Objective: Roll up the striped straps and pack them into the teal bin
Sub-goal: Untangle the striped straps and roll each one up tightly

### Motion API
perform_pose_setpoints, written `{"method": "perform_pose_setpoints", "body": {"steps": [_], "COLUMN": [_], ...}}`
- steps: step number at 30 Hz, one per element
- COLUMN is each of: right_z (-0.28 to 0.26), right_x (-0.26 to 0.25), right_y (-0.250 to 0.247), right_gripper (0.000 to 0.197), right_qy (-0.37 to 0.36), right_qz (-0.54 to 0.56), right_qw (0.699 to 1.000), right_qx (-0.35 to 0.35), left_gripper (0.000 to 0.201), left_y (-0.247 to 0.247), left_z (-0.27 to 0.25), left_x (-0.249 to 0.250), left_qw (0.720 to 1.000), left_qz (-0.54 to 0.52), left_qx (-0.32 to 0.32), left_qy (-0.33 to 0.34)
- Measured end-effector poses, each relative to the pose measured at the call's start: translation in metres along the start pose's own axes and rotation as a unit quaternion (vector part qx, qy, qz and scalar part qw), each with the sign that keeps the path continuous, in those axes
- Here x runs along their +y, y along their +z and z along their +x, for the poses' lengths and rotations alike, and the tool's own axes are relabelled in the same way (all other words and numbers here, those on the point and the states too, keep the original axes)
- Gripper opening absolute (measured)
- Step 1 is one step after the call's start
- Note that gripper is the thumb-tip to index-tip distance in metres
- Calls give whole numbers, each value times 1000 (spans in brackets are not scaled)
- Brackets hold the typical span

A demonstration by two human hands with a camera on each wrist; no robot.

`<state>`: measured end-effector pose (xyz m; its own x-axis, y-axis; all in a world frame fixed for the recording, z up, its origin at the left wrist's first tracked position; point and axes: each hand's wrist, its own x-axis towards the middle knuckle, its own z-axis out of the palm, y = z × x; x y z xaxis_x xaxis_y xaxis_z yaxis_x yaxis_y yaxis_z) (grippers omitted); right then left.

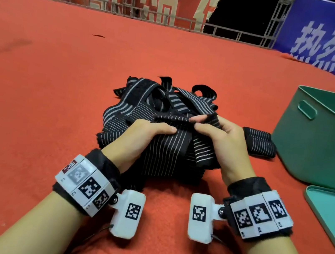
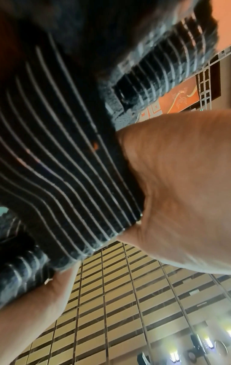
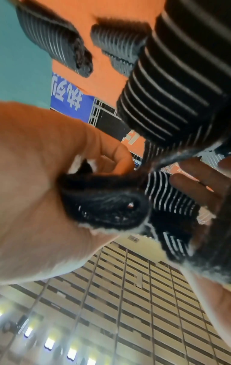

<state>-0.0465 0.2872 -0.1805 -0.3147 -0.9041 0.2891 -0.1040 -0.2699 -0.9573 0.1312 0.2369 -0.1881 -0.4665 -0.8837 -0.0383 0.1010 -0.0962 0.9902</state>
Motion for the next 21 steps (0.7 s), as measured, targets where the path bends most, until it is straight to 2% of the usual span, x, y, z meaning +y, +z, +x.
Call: {"method": "perform_pose_setpoints", "body": {"steps": [2,6,8,10,11,13,14,16,18,21], "right_z": [-1,-5,-5,-4,-3,-3,-3,-4,-3,0], "right_x": [1,3,4,5,6,7,7,5,5,6], "right_y": [-4,-2,-1,1,2,7,9,14,17,17], "right_gripper": [14,3,10,17,17,15,14,15,13,4], "right_qy": [6,8,14,25,30,42,48,59,67,78], "right_qz": [-15,-38,-21,-20,-25,-21,-9,20,38,95], "right_qw": [1000,999,1000,1000,999,999,998,998,997,989], "right_qx": [-12,-14,0,0,-9,-26,-32,-27,4,87], "left_gripper": [25,21,23,34,45,59,59,40,23,25], "left_y": [0,0,-3,-8,-10,-12,-12,-14,-17,-23], "left_z": [-1,-3,-1,2,5,6,8,11,11,13], "left_x": [1,3,8,12,12,15,15,13,9,2], "left_qw": [1000,999,997,986,983,981,978,969,969,966], "left_qz": [9,35,83,164,182,175,180,213,217,242], "left_qx": [25,4,-9,4,23,60,64,53,45,28], "left_qy": [5,22,-2,-21,-9,51,81,113,111,89]}}
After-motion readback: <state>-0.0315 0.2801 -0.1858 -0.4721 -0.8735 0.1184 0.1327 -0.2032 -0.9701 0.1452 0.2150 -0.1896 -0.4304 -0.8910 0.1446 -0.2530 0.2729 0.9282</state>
